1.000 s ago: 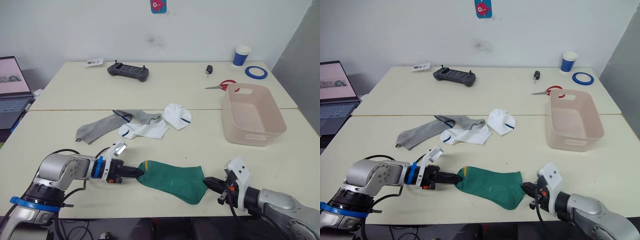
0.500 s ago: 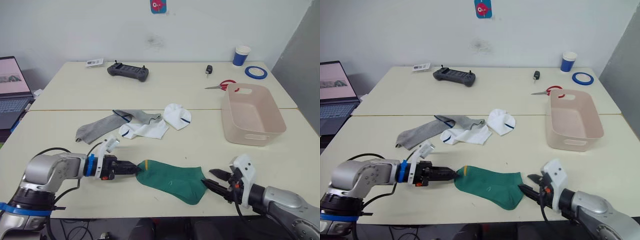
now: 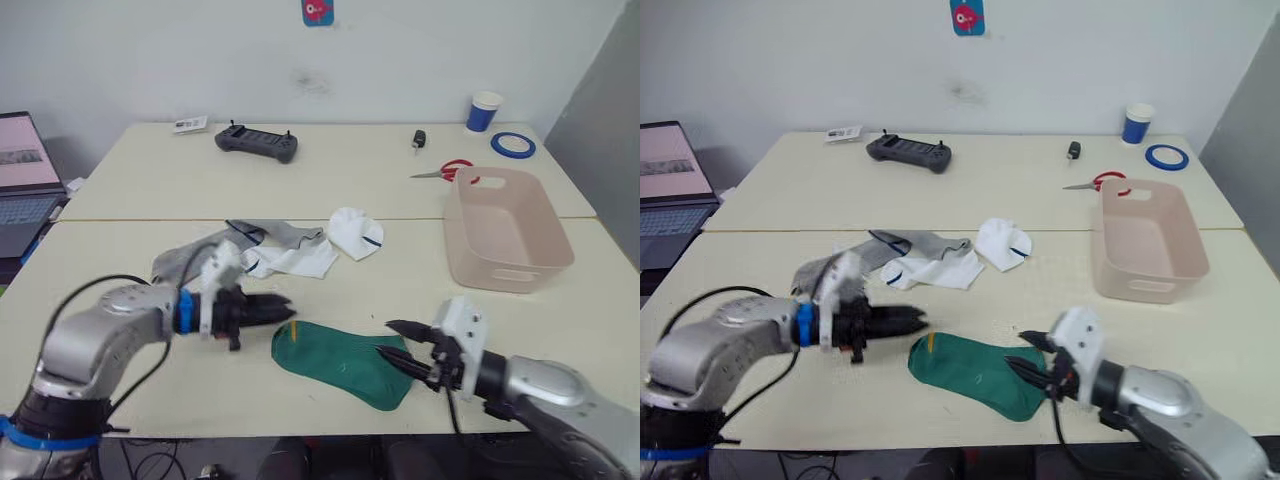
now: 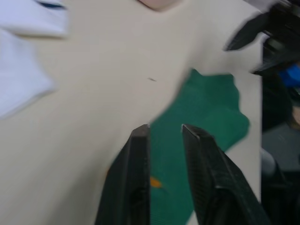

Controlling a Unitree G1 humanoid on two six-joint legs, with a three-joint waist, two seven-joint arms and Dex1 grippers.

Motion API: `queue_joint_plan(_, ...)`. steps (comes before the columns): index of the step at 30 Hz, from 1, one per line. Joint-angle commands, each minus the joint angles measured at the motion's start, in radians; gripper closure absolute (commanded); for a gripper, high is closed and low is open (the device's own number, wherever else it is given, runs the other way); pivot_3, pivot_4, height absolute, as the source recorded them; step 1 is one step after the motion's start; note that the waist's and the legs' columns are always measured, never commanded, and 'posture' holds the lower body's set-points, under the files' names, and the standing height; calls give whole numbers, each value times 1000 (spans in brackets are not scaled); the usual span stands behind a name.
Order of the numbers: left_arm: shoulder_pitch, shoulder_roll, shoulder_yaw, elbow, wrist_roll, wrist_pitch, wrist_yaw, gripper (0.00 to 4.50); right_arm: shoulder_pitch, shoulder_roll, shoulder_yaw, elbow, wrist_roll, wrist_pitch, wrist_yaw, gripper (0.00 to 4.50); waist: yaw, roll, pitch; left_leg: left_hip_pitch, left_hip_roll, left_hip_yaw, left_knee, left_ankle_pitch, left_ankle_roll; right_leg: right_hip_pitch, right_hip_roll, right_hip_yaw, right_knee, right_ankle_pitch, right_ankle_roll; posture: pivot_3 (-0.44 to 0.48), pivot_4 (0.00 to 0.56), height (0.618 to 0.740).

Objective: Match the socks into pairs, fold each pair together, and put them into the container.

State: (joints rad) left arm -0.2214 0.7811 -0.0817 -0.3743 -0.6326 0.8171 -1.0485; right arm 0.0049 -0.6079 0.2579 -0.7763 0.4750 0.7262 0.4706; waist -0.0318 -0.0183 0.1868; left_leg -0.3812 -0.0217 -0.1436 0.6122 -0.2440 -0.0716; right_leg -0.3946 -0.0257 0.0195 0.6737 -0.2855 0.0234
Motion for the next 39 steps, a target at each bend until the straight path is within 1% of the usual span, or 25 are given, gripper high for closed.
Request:
queue_joint_plan(1, 5, -23, -76, 8, 82, -75, 21, 4500, -39, 33, 81, 57, -83, -35, -11, 4093, 2, 0, 0, 0, 0, 0, 0, 0, 0, 0, 0, 0, 0, 0, 0, 0, 150, 740)
queue_joint_plan(2, 1, -39, -95, 39, 114, -100, 38, 4500, -41, 40, 90, 72, -91, -31, -9, 4430, 3, 0, 0, 0, 0, 0, 0, 0, 0, 0, 1, -1, 1, 0, 0, 0, 150, 740)
queue_joint_plan(5, -18, -64, -132, 121, 196, -126, 89, 4500, -22, 36, 91, 103, -105, -14, 0, 4471, 4, 0, 0, 0, 0, 0, 0, -1, 2, 1, 1, -2, 3, 0, 0, 0, 150, 740)
queue_joint_plan(9, -23, -69, -144, 172, 240, -100, 122, 4500, 48, -40, 54, 112, -121, -15, 41, 4471, 5, 0, 0, 0, 0, 0, 1, -1, 2, 2, 3, -3, 4, 0, 0, 0, 150, 740)
queue_joint_plan(11, -21, -65, -148, 179, 241, -82, 122, 4500, 73, -64, 32, 108, -119, -18, 53, 4471, 5, -1, -1, 1, 0, 2, 1, -1, 2, 3, 3, -3, 4, 0, 0, 0, 150, 740)
queue_joint_plan(13, -15, -64, -150, 185, 240, -59, 124, 4500, 99, -81, -3, 105, -114, -18, 62, 4471, 5, -1, -1, 6, 0, 3, 1, -1, 3, 6, 3, -3, 4, 0, 0, 0, 150, 740)
queue_joint_plan(15, -1, -55, -154, 178, 238, -45, 120, 4500, 138, -113, -54, 102, -111, -23, 82, 4471, 4, -1, -2, 8, 0, 5, 1, -1, 3, 8, 3, -3, 4, 0, 0, 0, 150, 740)
queue_joint_plan(17, 16, -53, -139, 160, 226, -64, 107, 4500, 176, -140, -113, 91, -104, -50, 109, 4471, 5, -1, -2, 10, 0, 7, 1, -1, 3, 10, 3, -3, 4, 0, 0, 0, 150, 740)
queue_joint_plan(20, 19, -80, -69, 118, 158, -104, 80, 4500, 189, -115, -198, 31, -20, -97, 150, 4471, 1, -2, -2, 11, 1, 8, 1, -1, 3, 11, 3, -2, 4, 0, 0, 0, 150, 740)
queue_joint_plan(22, 4, -68, -53, 87, 147, -136, 51, 4500, 172, -107, -231, -13, 39, -84, 168, 4471, 1, -2, -1, 11, 2, 8, 1, -1, 3, 11, 3, -2, 4, 0, 0, 0, 150, 740)
queue_joint_plan(24, -27, -53, -37, 45, 110, -127, 15, 4500, 142, -102, -239, -36, 71, -65, 172, 4471, 2, -3, -1, 10, 3, 7, 1, -1, 3, 10, 3, -2, 5, 0, 0, 0, 150, 740)
queue_joint_plan(26, -65, -48, -27, 20, 63, -81, -5, 4500, 95, -90, -206, -31, 64, -54, 162, 4471, 3, -3, -1, 9, 3, 6, 1, -1, 3, 9, 3, -3, 5, 0, 0, 0, 150, 740)
queue_joint_plan(27, -76, -42, -32, 19, 61, -75, -13, 4500, 72, -81, -183, -24, 56, -50, 155, 4471, 3, -3, -1, 9, 4, 7, 1, -1, 3, 9, 3, -4, 5, 0, 0, 0, 150, 740)
queue_joint_plan(31, -96, -42, -106, 115, 167, -153, -18, 4500, -37, -32, 9, 76, -61, -46, 142, 4471, -1, -3, -1, 9, 4, 10, 1, -1, 3, 9, 4, -3, 4, 0, 0, 0, 150, 740)
queue_joint_plan(33, -97, -55, -122, 169, 201, -169, -1, 4500, -71, -10, 96, 120, -108, -41, 142, 4471, -1, -3, -1, 8, 4, 10, 1, -1, 3, 8, 5, -3, 4, 0, 0, 0, 150, 740)
queue_joint_plan(34, -93, -51, -139, 195, 235, -203, -2, 4500, -77, 1, 129, 143, -131, -45, 140, 4471, 0, -3, -1, 7, 3, 9, 1, -1, 3, 7, 5, -3, 4, 0, 0, 0, 150, 740)
queue_joint_plan(36, -87, -49, -158, 226, 277, -236, -1, 4500, -78, 9, 167, 172, -154, -41, 144, 4471, 1, -3, -1, 5, 4, 8, 1, -1, 3, 5, 5, -3, 4, 0, 0, 0, 150, 740)
queue_joint_plan(39, -77, -71, -155, 248, 289, -228, 24, 4500, -55, -8, 190, 184, -170, -23, 154, 4471, 5, -3, -1, 3, 3, 7, 1, -1, 2, 5, 5, -3, 2, 0, 0, 0, 150, 740)
